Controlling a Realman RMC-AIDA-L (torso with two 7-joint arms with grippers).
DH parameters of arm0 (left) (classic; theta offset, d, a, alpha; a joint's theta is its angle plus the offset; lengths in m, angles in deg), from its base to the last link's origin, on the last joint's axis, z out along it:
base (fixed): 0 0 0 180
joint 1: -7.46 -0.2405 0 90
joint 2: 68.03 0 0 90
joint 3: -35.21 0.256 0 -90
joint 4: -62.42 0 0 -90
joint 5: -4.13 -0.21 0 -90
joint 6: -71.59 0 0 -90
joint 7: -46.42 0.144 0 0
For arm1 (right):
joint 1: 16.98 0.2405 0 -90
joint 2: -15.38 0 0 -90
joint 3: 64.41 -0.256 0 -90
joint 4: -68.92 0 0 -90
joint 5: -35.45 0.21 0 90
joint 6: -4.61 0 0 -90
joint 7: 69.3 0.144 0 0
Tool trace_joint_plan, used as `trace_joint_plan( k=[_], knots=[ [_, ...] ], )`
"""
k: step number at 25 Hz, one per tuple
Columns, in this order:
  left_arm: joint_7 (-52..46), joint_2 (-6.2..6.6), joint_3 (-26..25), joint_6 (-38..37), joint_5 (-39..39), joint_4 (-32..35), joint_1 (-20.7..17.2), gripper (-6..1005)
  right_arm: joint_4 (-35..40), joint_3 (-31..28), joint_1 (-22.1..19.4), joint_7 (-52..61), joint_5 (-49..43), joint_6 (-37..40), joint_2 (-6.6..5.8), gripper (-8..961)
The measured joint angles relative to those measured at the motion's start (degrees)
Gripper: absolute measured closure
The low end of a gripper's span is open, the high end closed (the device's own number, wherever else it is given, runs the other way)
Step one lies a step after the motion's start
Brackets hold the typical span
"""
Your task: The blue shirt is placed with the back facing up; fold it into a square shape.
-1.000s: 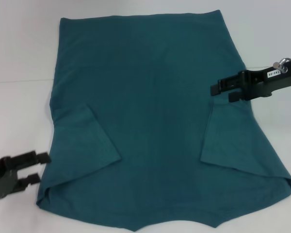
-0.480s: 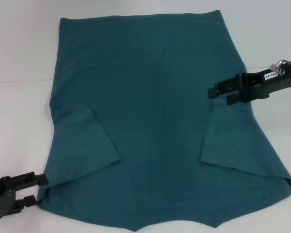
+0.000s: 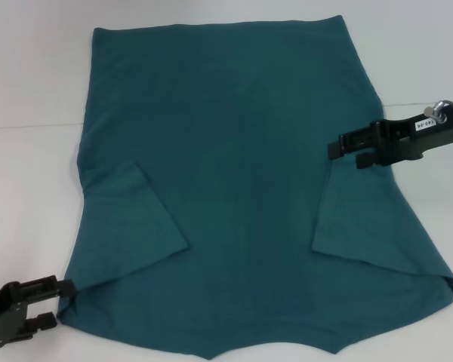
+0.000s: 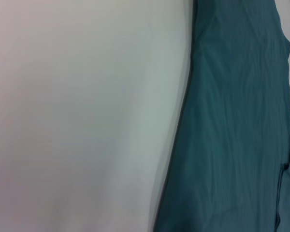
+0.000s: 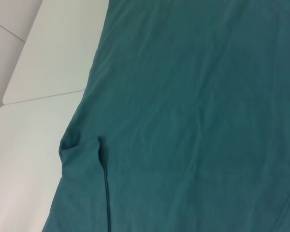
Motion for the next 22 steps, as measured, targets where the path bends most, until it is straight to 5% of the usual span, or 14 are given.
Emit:
trace_joint_plan(
  k=[22],
  knots=[
    [0.80,-0.17,3.81,4.49,0.12,-6.06,5.14,202,0.02,-0.29,-0.83,-0.55,0.27,0.67,-0.06,174]
  ],
)
